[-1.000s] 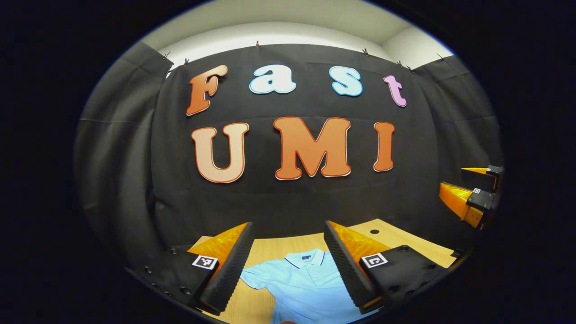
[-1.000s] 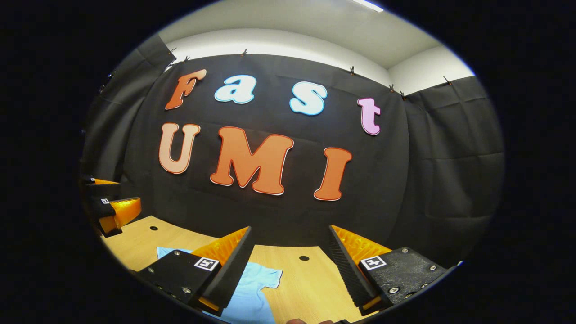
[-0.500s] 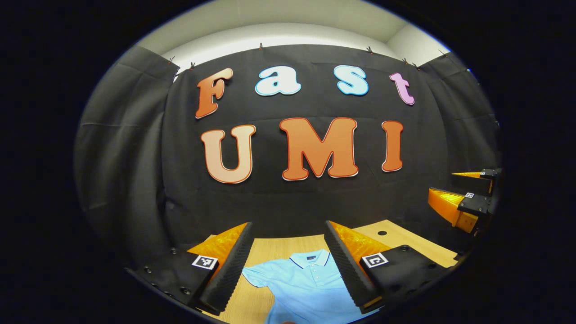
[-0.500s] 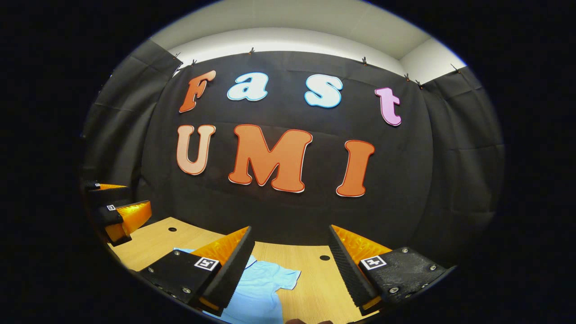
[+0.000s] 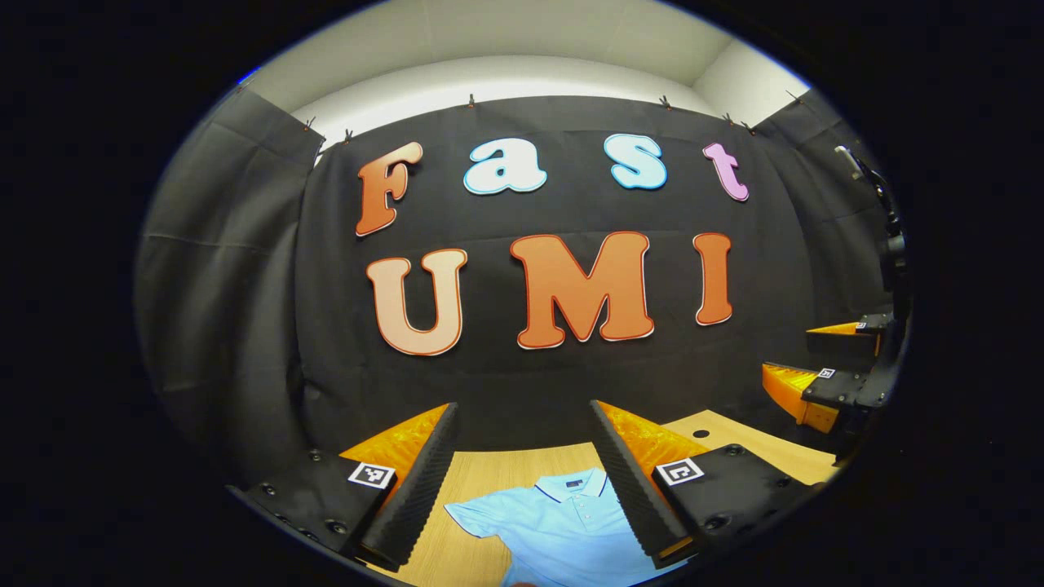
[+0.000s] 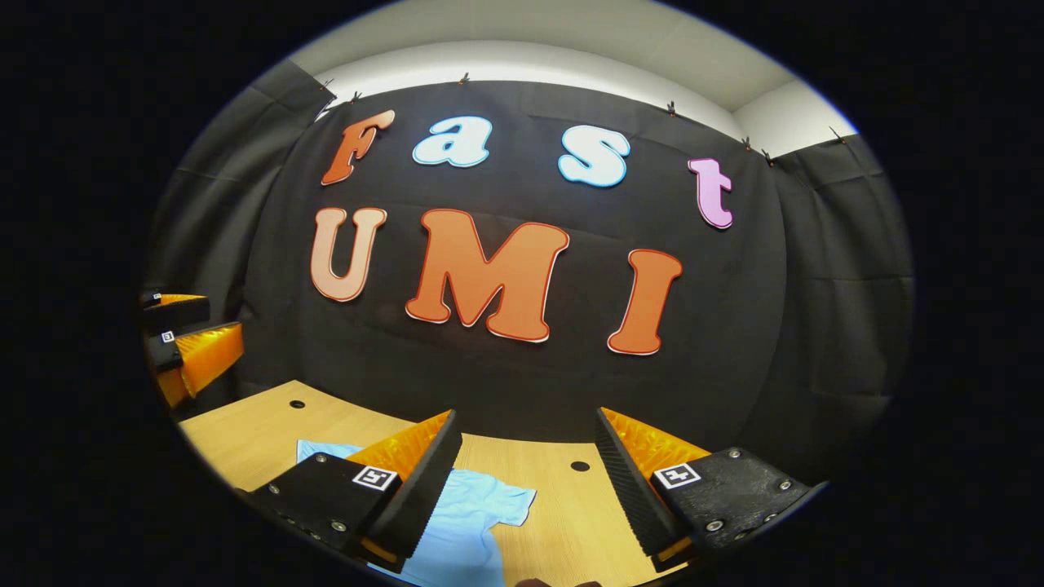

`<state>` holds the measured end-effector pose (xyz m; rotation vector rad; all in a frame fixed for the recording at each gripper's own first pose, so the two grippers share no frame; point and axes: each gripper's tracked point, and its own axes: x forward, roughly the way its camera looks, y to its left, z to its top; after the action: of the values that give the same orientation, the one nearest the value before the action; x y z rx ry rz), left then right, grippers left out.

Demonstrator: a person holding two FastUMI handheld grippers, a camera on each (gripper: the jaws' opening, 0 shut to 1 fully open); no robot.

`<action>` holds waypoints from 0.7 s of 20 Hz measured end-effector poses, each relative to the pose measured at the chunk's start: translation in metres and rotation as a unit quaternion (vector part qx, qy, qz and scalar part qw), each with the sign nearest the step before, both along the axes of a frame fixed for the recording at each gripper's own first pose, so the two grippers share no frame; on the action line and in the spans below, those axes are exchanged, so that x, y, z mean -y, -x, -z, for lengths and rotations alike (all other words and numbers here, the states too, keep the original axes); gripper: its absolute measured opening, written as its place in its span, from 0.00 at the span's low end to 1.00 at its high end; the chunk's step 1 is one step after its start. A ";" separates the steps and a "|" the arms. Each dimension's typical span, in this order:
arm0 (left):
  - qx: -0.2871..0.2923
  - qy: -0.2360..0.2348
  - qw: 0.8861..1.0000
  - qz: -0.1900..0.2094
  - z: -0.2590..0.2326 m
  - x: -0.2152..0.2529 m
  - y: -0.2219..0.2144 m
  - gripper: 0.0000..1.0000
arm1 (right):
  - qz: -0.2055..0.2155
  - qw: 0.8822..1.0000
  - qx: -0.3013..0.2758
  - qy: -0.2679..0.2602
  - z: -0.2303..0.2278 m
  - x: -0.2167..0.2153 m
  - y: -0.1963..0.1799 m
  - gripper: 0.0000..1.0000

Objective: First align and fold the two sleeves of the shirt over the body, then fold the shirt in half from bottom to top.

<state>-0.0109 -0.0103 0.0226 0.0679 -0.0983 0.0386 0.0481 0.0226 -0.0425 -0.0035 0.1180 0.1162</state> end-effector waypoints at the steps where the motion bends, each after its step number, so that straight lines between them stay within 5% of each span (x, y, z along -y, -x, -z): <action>1: -0.001 -0.001 1.000 0.007 0.002 -0.001 -0.001 1.00 | 0.007 1.000 -0.004 0.002 0.001 0.001 -0.003 0.98; 5: -0.009 0.001 1.000 0.016 0.008 -0.015 -0.004 1.00 | 0.015 1.000 -0.015 0.019 0.009 -0.001 -0.016 0.99; 14: -0.003 0.005 0.999 -0.054 0.007 -0.018 -0.010 1.00 | -0.027 0.995 -0.091 0.019 0.066 -0.003 -0.078 0.99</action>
<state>-0.0010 0.0074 0.0158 0.0624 -0.0885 0.1462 0.1264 0.0256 -0.1085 -0.0332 0.3028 0.1680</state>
